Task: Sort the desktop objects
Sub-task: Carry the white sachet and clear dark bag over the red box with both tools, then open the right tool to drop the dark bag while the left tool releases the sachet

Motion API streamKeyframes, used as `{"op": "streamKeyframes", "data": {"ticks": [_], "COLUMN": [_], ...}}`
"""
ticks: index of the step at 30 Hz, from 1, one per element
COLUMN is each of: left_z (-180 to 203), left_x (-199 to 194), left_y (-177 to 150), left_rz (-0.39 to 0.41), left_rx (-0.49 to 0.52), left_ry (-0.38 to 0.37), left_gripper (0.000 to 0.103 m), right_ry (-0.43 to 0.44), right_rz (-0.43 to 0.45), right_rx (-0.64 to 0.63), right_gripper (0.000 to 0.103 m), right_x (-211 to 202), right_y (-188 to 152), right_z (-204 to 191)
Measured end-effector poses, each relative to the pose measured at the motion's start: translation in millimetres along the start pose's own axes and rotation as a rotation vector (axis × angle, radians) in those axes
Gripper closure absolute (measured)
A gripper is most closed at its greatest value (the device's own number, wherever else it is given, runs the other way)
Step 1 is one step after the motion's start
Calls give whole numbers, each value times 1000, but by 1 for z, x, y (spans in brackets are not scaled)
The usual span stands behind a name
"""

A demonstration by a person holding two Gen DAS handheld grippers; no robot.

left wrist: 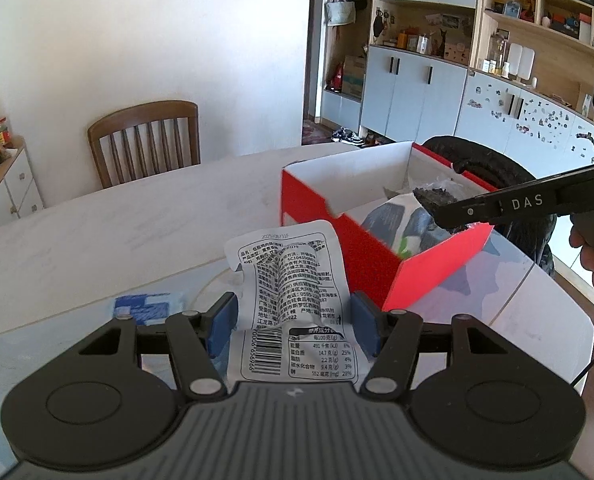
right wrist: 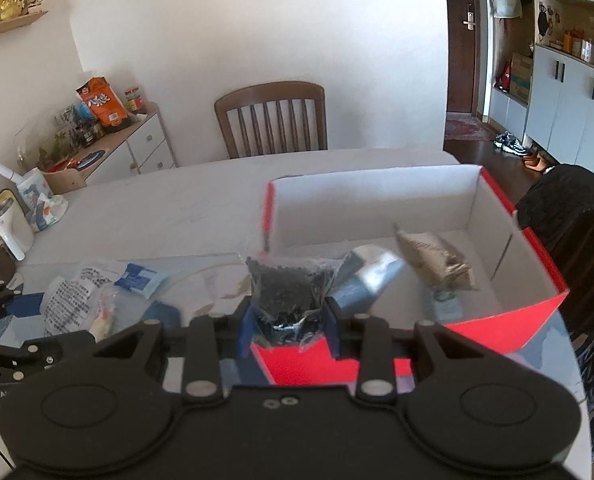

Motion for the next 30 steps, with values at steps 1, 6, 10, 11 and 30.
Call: {"op": "streamKeyframes", "data": {"ticks": [1,6,10,11,30], "left_z": [4,30,52,57,83], "left_x": [3,23,41,44,152], "left_y": [3,18,32,35,100], "left_rz": [2,4,1,1,-134], "left_rx": [1,17,51,60,111], "left_ry": [-3,-20,-38,-40,-82], "left_gripper": [42,42,42,42,42], "right_ry": [-3,-21,-42,-45,-118], "right_rz": [0,-3,-5,-6,-105], "right_rx": [0,-3,3,6,54], "right_gripper": [69,69,69,69,69], "right_x": [0,-1,1,2,39], "right_y": [1,3,5,6,10], "right_z": [4,30,52,58,131]}}
Point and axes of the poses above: each gripper's, at about its wrist camera, not at the fingertips, and x roughly the way its jaws point, z to its right, y to its top, the point moved 6 cm from there along x, roughly the way its jaws point, and after that the axes turned 2 degrees about z, right-handed, at the moved point
